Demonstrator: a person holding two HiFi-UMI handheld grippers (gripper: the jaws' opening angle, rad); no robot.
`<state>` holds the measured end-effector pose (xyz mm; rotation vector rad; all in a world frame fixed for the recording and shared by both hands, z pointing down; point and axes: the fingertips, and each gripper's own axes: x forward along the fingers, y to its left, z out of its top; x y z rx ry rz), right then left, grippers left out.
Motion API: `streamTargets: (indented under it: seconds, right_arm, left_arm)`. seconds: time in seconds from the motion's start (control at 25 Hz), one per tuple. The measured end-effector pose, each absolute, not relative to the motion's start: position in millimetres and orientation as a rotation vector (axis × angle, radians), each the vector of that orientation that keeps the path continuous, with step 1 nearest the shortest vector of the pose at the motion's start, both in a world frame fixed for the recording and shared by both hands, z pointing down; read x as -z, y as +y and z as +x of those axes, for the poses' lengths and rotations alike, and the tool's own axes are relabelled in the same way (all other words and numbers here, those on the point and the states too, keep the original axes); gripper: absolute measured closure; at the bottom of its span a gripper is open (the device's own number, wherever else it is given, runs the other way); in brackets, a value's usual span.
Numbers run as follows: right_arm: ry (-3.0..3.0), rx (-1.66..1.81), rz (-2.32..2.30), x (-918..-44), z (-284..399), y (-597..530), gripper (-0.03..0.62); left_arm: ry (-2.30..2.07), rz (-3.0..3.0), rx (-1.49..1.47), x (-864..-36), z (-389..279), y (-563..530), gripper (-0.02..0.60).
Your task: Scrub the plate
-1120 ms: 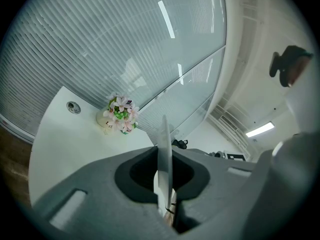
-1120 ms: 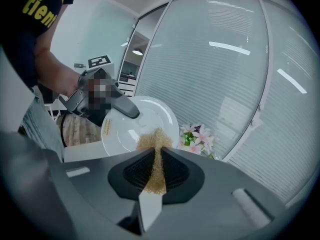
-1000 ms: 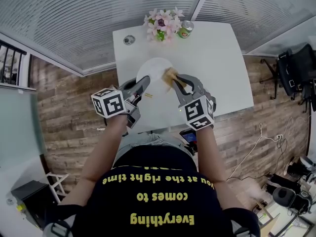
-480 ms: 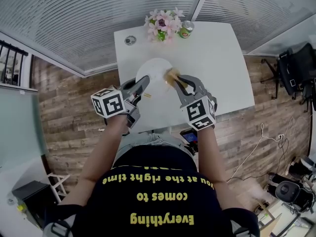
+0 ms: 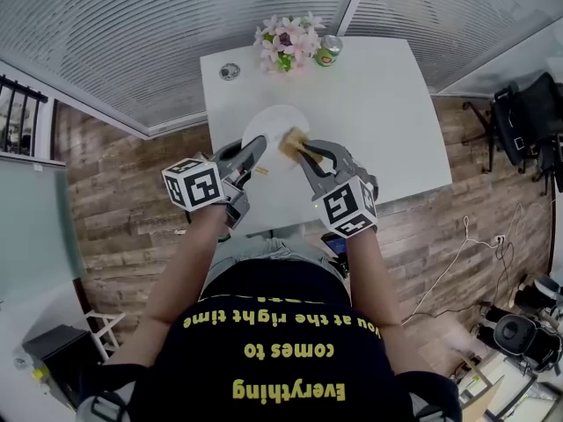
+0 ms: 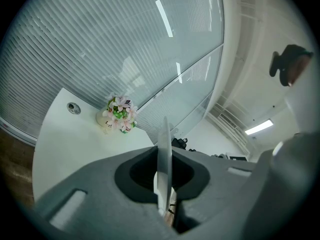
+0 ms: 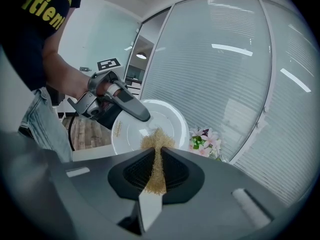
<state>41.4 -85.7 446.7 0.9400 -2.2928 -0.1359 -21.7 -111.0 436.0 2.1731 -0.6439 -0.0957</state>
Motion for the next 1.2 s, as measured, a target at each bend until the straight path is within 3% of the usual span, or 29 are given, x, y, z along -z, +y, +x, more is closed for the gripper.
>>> streamTargets:
  seconds: [1.2]
  right_arm:
    - [-2.42, 0.183, 0.683, -441, -12, -55, 0.556]
  left_arm:
    - [-0.645, 2.168, 0.103, -436, -18, -116, 0.56]
